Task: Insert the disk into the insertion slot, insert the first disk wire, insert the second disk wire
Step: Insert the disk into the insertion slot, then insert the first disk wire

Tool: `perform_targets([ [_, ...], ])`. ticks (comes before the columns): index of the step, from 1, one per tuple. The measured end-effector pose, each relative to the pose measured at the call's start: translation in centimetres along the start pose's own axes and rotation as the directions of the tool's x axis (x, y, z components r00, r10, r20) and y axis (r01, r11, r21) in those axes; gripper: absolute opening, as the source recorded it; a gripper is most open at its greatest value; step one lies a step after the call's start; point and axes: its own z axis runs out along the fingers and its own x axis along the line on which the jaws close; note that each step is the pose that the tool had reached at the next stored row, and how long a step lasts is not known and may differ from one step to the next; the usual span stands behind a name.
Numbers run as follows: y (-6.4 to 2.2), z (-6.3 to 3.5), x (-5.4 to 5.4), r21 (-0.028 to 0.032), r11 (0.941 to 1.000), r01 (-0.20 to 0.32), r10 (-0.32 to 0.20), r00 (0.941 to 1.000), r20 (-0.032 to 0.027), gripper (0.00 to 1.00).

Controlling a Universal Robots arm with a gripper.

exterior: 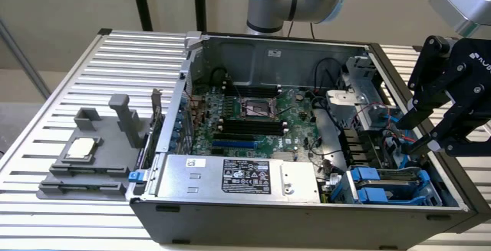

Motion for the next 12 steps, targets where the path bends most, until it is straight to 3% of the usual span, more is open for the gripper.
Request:
perform_targets([
  [12, -0.04, 0.00, -0.03, 0.0000, 1.0000, 0.000, 0.000, 1.0000, -0.0007, 0.40],
])
